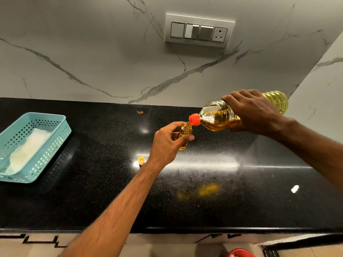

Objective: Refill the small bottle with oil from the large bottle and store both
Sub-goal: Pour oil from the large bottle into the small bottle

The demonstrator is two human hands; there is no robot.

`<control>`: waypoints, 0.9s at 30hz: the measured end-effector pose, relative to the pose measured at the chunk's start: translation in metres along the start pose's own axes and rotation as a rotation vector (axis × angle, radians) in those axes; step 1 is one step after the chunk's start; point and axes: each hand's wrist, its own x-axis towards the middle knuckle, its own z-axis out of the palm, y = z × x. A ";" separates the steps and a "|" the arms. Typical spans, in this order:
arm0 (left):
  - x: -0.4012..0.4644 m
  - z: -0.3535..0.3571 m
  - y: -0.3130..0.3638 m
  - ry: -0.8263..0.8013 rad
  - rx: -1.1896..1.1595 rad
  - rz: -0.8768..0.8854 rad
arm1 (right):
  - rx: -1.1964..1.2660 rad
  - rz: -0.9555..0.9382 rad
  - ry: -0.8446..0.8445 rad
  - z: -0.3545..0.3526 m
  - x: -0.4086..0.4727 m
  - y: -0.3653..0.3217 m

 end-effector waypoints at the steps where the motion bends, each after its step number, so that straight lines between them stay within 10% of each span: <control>1: 0.000 0.000 0.000 0.000 0.003 0.001 | -0.001 -0.001 0.000 0.000 0.000 0.000; 27: 0.004 -0.002 -0.004 0.016 -0.010 -0.004 | 0.136 0.034 0.071 0.024 -0.006 -0.002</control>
